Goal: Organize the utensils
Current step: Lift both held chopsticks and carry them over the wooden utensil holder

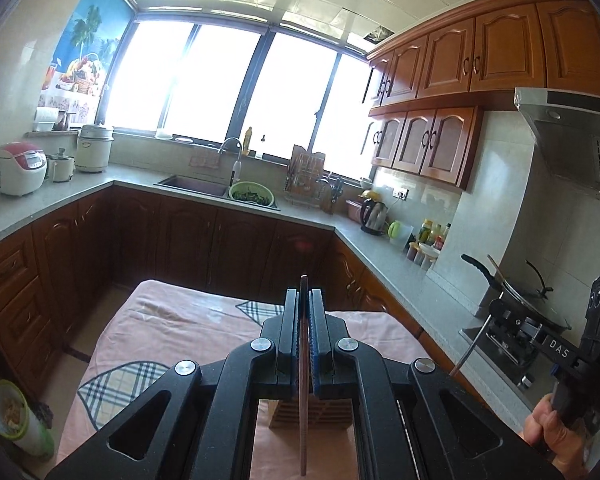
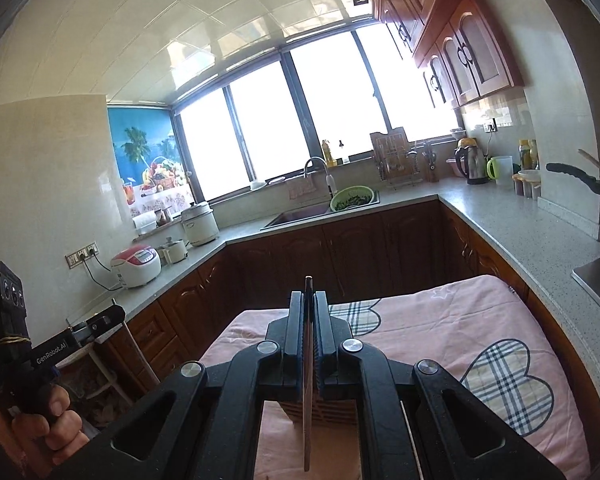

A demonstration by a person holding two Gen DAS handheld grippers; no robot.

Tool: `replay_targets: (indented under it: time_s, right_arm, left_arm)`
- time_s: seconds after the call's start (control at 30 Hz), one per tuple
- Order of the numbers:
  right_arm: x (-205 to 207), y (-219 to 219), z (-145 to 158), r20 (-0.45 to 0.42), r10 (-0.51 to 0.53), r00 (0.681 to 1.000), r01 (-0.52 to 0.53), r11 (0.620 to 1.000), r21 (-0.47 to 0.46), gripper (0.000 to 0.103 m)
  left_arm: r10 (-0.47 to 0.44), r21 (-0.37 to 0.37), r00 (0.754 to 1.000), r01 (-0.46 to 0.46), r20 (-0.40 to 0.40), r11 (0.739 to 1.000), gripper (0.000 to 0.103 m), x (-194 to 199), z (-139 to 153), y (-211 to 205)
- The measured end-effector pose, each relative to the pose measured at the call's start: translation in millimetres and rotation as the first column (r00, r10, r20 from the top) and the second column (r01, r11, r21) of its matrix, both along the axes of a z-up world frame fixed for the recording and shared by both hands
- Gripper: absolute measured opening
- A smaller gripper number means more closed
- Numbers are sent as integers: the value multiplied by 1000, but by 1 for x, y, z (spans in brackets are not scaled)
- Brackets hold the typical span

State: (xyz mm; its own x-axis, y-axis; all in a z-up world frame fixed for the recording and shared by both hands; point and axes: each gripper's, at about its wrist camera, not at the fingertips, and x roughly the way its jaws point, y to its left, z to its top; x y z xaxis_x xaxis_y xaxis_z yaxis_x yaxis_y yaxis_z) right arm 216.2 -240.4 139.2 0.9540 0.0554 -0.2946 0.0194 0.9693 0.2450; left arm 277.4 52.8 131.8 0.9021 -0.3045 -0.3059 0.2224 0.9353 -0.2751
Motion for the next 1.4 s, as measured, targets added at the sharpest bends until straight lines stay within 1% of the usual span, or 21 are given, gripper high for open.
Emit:
replay_targets:
  time_s: [0.2, 0.3, 0.4, 0.53, 0.67, 0.73, 0.9, 1.07, 1.1, 1.13, 1.2, 1.23, 1.27, 1.4]
  right_arm:
    - [28, -13, 13, 49, -31, 998, 30, 999, 23, 4]
    - [42, -21, 11, 60, -52, 997, 50, 998, 32, 4]
    - [58, -28, 2, 56, -66, 996, 63, 997, 42, 4]
    - [80, -40, -14, 41, -80, 996, 77, 995, 63, 4]
    - [95, -48, -43, 51, -75, 996, 70, 993, 94, 4]
    - [102, -48, -60, 43, -90, 995, 85, 992, 93, 4]
    - [112, -53, -95, 22, -99, 995, 95, 987, 133, 4]
    - [112, -56, -113, 10, -100, 995, 97, 982, 160, 4]
    - [113, -56, -116, 0, -99, 995, 98, 982, 161, 4]
    - [115, -56, -119, -11, -95, 995, 95, 982, 164, 4]
    - [116, -55, -123, -22, -90, 996, 93, 982, 165, 4]
    - [114, -55, -123, -17, -94, 995, 95, 982, 161, 4]
    - [113, -55, -121, -19, -92, 996, 94, 983, 159, 4]
    - [116, -57, -120, -38, -88, 995, 93, 983, 159, 5]
  left_arm:
    - [28, -34, 999, -27, 43, 999, 2, 39, -6, -2]
    - [42, -46, 997, -39, 67, 998, 2, 60, -11, -6]
    - [54, -58, 995, -49, 80, 997, 2, 84, -23, -15]
    - [60, -87, 996, -53, 73, 995, 2, 121, -54, -28]
    - [41, -133, 999, -37, 28, 990, 2, 162, -96, -38]
    - [43, -135, 999, -41, 11, 990, 2, 180, -114, -42]
    - [57, -133, 998, -61, -34, 989, 2, 214, -155, -50]
    - [57, -119, 996, -65, -66, 991, 2, 235, -171, -60]
    - [54, -114, 996, -62, -71, 991, 2, 231, -171, -61]
    - [51, -107, 996, -59, -78, 992, 2, 236, -176, -64]
    - [50, -91, 995, -58, -83, 994, 3, 234, -174, -64]
    - [55, -88, 996, -61, -77, 994, 3, 226, -167, -59]
    - [56, -84, 995, -63, -79, 995, 3, 228, -167, -60]
    - [50, -84, 994, -58, -92, 995, 3, 217, -150, -54]
